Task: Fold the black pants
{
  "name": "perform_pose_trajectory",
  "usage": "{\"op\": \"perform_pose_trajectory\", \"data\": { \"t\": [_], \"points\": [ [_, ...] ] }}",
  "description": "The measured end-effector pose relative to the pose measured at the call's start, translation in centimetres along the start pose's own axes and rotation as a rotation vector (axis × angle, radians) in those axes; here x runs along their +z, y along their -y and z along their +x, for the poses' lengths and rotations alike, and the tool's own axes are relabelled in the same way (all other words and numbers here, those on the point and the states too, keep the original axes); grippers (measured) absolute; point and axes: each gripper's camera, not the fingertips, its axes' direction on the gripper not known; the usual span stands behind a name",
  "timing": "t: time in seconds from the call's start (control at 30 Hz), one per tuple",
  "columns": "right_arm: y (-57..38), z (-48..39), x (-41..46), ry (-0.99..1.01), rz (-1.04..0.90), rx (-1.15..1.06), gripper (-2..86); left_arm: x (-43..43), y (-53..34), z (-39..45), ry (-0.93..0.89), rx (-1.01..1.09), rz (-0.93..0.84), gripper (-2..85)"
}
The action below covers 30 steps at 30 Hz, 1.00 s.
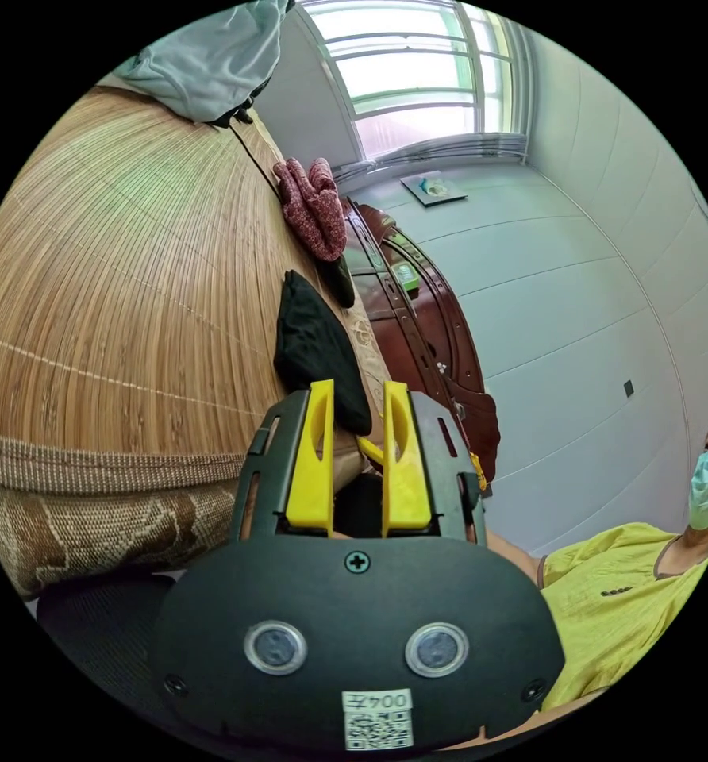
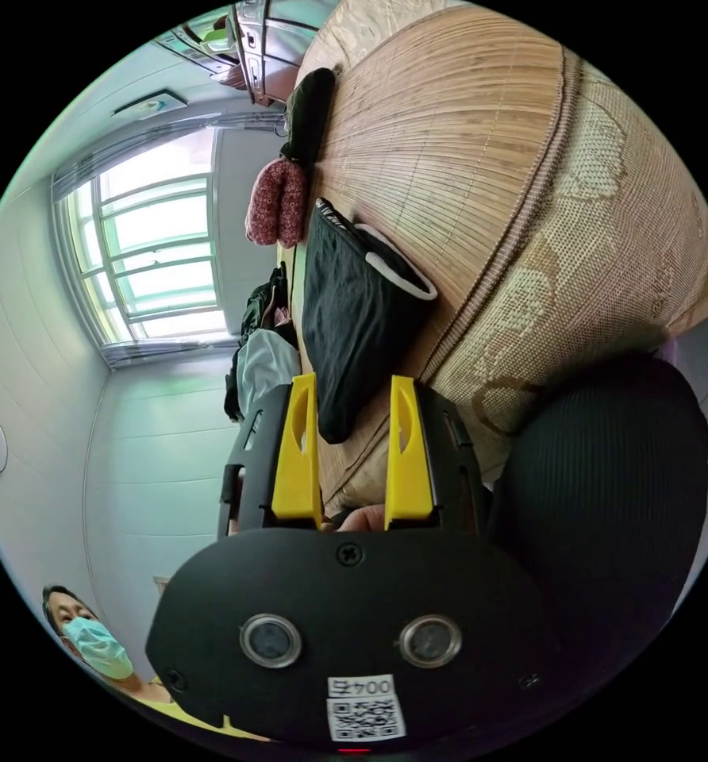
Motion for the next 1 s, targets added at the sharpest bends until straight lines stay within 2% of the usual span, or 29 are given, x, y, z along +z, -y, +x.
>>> {"op": "perform_pose_trajectory", "data": {
  "t": [0.2, 0.3, 0.37, 0.53, 0.7, 0.87, 1.0],
  "points": [
    [2.0, 0.3, 0.7, 0.005, 0.004, 0.018, 12.8, -1.2, 1.6, 0.5, 0.007, -0.028, -0.019, 11.1],
    [3.2, 0.1, 1.4, -0.012, -0.001, 0.021, 11.4, -1.2, 2.5, 0.4, 0.050, -0.116, -0.046, 13.9],
    [3.7, 0.1, 1.7, -0.043, -0.001, 0.047, 8.4, 0.1, 2.4, -0.1, 0.031, -0.243, -0.106, 15.0],
    [3.2, -0.5, 1.6, -0.066, 0.042, 0.126, 5.1, 3.5, 2.1, 0.8, -0.045, -0.357, -0.133, 15.7],
    [1.8, -2.3, 2.0, -0.048, -0.003, 0.122, 5.0, 7.2, 3.4, 2.5, -0.010, -0.344, -0.192, 17.0],
    [-0.4, -2.2, 2.4, -0.037, -0.055, 0.129, 4.9, 8.6, 4.6, 3.1, -0.070, -0.360, -0.099, 18.4],
    [-2.8, -0.9, 3.0, -0.045, -0.114, 0.127, 4.8, 9.3, 5.3, 3.0, -0.075, -0.356, -0.126, 17.2]
  ]
}}
